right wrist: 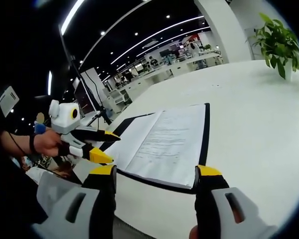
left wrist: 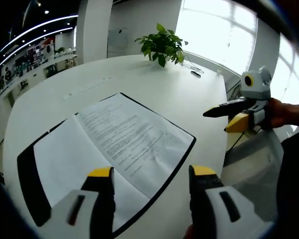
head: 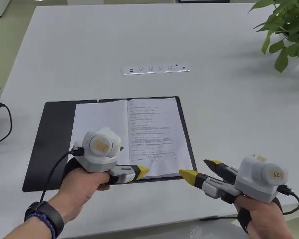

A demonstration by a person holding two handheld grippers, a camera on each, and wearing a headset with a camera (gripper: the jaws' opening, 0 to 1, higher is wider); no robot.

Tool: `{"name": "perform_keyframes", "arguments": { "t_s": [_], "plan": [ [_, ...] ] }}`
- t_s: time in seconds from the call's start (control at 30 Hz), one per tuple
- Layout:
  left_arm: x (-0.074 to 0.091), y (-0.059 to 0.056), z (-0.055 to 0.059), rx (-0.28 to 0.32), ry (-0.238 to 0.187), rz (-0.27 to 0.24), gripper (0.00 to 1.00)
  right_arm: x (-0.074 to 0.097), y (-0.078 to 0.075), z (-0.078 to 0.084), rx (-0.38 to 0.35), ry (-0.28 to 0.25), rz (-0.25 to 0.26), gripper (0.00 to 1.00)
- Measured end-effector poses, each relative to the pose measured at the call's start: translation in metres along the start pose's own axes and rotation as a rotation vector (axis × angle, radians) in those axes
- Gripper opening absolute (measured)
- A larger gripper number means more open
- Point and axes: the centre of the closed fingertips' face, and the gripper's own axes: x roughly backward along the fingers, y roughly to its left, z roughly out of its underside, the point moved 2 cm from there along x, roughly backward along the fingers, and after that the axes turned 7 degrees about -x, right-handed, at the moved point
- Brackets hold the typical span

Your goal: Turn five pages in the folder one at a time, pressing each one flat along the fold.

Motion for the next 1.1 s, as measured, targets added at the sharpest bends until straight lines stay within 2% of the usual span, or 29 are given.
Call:
{"name": "perform_keyframes", "arguments": {
  "t_s": [0.43, 0.5, 0.63, 0.73, 1.1],
  "plan": [
    [-0.063, -0.024, -0.029, -0.049, -0.005, 0.072, 0.59, 0.005, -0.008, 0.003, 0.001, 0.021, 0.013, 0.65],
    [-0.074, -0.032, -0.033, -0.07, -0.015, 0.105, 0.58, 0.006, -0.01, 0.003, 0.001, 0.027, 0.015, 0.65],
    [-0.094, -0.042, -0.035, -0.088, -0.004, 0.134, 0.58, 0.006, -0.012, 0.004, 0.0, 0.038, 0.015, 0.66],
    [-0.103, -0.047, -0.037, -0.095, 0.002, 0.138, 0.59, 0.006, -0.014, 0.004, 0.003, 0.046, 0.015, 0.66],
    [-0.119, -0.053, -0.032, -0.069, 0.018, 0.126, 0.6, 0.002, -0.018, 0.006, 0.009, 0.078, -0.001, 0.65]
  ]
}}
